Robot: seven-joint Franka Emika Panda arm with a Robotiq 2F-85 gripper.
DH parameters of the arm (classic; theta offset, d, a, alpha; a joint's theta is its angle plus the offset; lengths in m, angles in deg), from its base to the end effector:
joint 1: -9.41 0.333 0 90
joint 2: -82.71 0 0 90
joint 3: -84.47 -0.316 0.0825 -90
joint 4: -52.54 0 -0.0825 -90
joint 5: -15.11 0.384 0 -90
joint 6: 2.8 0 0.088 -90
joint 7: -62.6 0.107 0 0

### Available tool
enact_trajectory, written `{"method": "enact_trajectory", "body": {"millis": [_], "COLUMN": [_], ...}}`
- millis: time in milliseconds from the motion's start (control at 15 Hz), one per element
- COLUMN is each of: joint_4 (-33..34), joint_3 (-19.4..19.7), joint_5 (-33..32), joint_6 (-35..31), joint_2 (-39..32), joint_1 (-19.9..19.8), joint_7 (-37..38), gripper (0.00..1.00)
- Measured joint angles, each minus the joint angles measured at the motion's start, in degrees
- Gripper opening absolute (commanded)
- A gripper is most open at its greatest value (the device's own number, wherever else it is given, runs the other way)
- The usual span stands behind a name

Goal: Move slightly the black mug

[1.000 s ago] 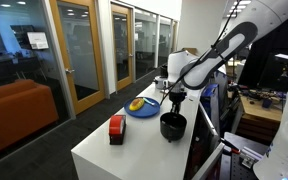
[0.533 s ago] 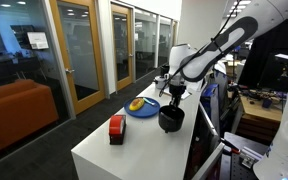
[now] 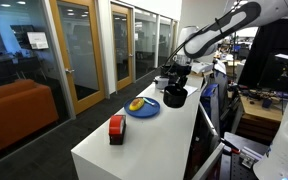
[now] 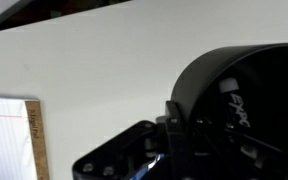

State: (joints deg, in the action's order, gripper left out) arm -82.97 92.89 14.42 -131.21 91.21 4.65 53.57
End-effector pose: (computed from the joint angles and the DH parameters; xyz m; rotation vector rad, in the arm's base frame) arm 0.4690 -0.1106 0.3869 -3.1323 0.0998 -0.0389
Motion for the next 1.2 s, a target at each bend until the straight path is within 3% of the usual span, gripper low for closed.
{"method": "enact_trajectory", "body": {"millis": [733,1000,1200], "joint_4": [9.91,17.95,24.01], "joint_3": [6.83,5.89,3.79], "joint_5": [-0.13,-0.02,2.3], "joint_6": [3.53,4.29,9.05], "joint_2": [-4.39,-11.3,-16.88], "joint_1": [-6.79,-6.45,-6.07], "joint_7": [-0.06,1.25,-0.85], "gripper": [0.01,0.01,0.01]}}
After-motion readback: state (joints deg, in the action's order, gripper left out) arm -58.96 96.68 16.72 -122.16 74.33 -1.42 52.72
